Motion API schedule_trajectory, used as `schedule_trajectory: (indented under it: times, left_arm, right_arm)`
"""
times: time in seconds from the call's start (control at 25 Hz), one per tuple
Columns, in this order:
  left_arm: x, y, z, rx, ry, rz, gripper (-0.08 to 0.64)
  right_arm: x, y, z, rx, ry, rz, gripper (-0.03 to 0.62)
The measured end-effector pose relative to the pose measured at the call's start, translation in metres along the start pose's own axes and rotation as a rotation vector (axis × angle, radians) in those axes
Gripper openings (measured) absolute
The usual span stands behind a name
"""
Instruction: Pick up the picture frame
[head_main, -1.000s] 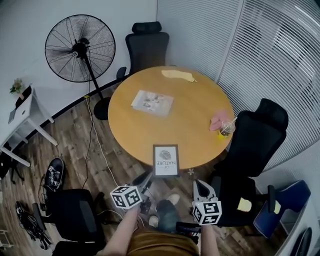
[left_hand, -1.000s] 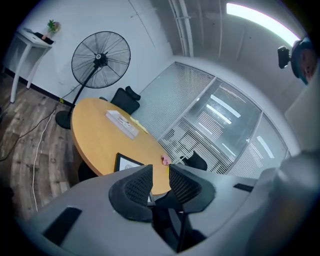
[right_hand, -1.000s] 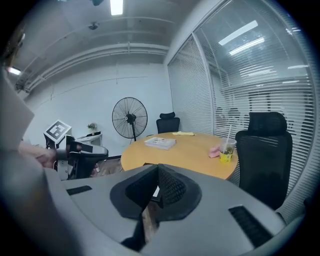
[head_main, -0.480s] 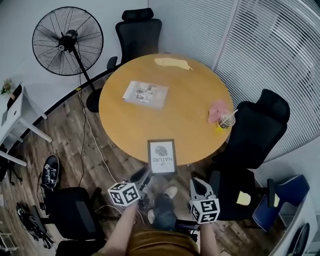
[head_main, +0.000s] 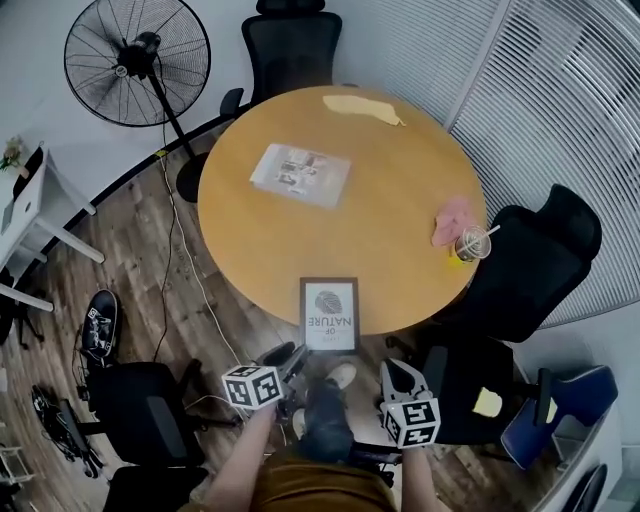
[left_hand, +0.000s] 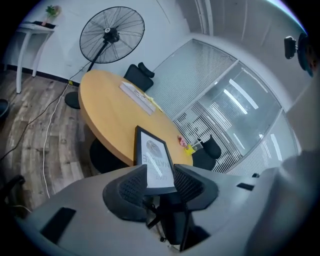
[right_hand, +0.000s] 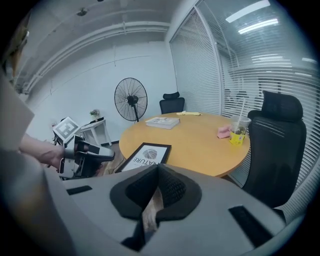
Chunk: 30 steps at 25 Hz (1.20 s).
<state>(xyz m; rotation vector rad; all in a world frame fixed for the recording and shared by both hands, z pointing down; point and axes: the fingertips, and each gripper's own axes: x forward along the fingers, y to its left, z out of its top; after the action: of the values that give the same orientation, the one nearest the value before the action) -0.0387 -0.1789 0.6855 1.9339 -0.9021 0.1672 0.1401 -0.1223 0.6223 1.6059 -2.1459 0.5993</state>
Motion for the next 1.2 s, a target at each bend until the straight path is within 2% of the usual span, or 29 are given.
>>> schedule_trajectory:
  times: [0.16, 0.28, 0.4, 0.48, 0.64, 1.0, 1.12, 1.2]
  left_arm:
    - [0.014, 0.024, -0.011, -0.033, 0.041, 0.056, 0.184]
    - [0.024, 0.033, -0.019, -0.081, 0.062, 0.062, 0.196]
    - [0.031, 0.040, -0.023, -0.060, 0.085, 0.077, 0.196]
    - [0.037, 0.043, -0.025, -0.059, 0.103, 0.074, 0.198]
    - [0.048, 0.044, -0.031, -0.105, 0.127, 0.049, 0.206]
    - [0.069, 0.039, -0.041, -0.404, 0.079, -0.108, 0.219]
    - [0.073, 0.039, -0.041, -0.496, 0.045, -0.146, 0.187]
    - [0.074, 0.037, -0.041, -0.522, 0.038, -0.167, 0.172]
  right_arm:
    - [0.017, -0.001, -0.006, 0.000, 0.039, 0.037, 0.013]
    - [0.028, -0.003, -0.011, 0.005, 0.067, 0.053, 0.013]
    - [0.043, -0.006, -0.017, 0.011, 0.094, 0.067, 0.012]
    - [0.053, -0.008, -0.019, 0.009, 0.107, 0.081, 0.012]
    - [0.065, -0.014, -0.019, 0.019, 0.121, 0.095, 0.014]
    - [0.071, -0.030, -0.035, 0.042, 0.165, 0.089, 0.013]
    - [0.072, -0.035, -0.038, 0.046, 0.171, 0.086, 0.012]
    - [0.073, -0.038, -0.038, 0.048, 0.173, 0.085, 0.012]
